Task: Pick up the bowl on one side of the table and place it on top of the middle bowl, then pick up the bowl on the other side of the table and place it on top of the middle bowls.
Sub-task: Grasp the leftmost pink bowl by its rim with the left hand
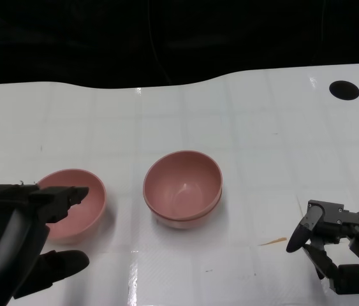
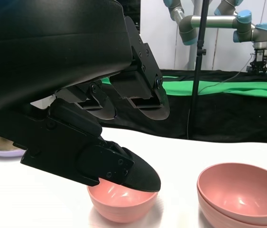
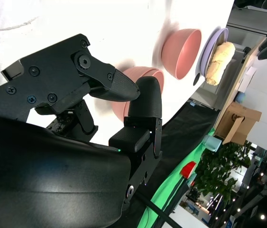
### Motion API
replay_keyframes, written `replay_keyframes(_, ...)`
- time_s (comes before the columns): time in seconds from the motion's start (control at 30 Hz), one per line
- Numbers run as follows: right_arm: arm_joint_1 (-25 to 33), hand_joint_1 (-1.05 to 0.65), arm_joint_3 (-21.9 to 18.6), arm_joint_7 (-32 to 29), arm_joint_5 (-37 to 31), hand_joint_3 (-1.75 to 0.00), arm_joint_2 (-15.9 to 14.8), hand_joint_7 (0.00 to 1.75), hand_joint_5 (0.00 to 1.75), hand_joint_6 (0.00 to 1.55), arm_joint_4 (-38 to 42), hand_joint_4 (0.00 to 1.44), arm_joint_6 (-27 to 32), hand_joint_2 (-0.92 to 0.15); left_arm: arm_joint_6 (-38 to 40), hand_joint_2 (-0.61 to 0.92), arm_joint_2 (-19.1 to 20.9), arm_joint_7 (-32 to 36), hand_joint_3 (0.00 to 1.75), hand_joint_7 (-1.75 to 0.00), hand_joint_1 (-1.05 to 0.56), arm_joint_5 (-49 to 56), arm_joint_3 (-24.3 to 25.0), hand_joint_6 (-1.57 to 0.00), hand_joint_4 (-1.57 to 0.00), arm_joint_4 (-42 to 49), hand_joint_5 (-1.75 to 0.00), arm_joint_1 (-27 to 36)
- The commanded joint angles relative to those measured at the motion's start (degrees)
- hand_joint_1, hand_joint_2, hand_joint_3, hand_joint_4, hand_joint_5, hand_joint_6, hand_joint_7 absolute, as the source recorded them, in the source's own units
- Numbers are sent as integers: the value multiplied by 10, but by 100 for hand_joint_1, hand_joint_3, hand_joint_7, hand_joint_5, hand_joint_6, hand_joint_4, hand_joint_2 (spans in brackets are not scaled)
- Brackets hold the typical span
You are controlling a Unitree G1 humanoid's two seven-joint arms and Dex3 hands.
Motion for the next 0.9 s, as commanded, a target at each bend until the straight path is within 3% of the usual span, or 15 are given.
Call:
replay_keyframes(0.03,0,-13,0,1,3,-97,-9,161,175,74,0,87,-10,-65,-1,92,7,-6,1,0,-76,9,1,-74,-69,-5,-6,5)
replay_keyframes(0.73,-7,-14,3,1,1,-98,-8,164,175,72,13,88,-21,-64,-3,91,17,-7,0,0,-80,55,-14,-71,-69,21,-1,-8)
replay_keyframes(0.9,-7,-13,3,-5,-7,-97,-8,163,175,72,15,88,-26,-64,-2,91,27,6,0,0,-79,59,-22,-70,-68,78,0,-43)
